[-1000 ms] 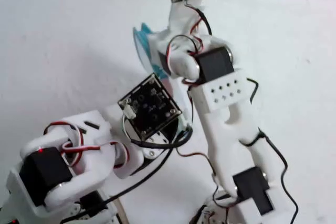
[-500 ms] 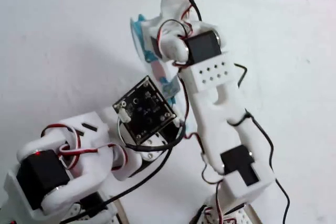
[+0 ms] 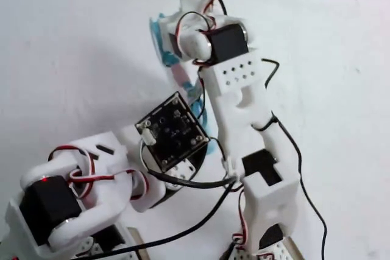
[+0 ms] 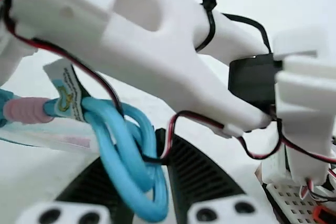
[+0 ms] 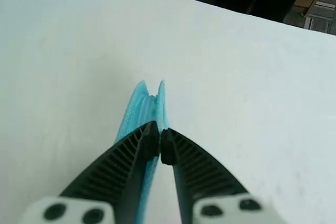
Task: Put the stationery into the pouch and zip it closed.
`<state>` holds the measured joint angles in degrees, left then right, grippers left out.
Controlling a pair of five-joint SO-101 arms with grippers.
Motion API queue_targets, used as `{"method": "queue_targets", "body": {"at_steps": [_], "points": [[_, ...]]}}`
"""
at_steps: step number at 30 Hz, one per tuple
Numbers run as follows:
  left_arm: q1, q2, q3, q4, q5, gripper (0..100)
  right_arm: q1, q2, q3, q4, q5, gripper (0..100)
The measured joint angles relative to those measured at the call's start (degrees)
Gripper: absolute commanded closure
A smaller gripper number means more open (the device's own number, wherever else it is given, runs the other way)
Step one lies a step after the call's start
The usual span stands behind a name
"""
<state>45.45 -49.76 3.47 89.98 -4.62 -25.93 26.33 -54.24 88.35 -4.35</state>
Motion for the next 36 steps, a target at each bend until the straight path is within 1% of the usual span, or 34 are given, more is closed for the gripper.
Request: {"method": "queue_targets", "body": {"at_steps": [5, 9, 14, 16, 24, 33, 36], "points": [[0.0, -0.4, 0.0, 1.8, -0.1, 98, 1.0, 0.1, -0.5, 0.5, 0.0, 98.1], [-0.1, -3.3, 0.0, 2.9, -0.1, 98, 1.2, 0.1, -0.5, 0.5, 0.0, 98.1], [-5.9, -7.0, -0.1, 3.2, -0.1, 98, 1.3, 0.1, -0.5, 0.5, 0.0, 98.1], [-6.8, -7.6, -0.1, 4.1, -0.1, 98, 1.3, 0.2, -0.5, 0.6, 0.0, 98.1], [-7.1, -11.7, -0.1, 5.8, -0.1, 98, 1.3, 0.6, -0.5, 1.1, 0.0, 98.1], [-7.6, -17.9, -0.2, 10.9, -0.1, 98, 1.3, 0.6, -0.5, 1.4, 0.0, 98.1], [-7.7, -20.3, -0.3, 11.3, -0.1, 98, 1.3, 0.6, -0.5, 1.4, 0.0, 98.1]]}}
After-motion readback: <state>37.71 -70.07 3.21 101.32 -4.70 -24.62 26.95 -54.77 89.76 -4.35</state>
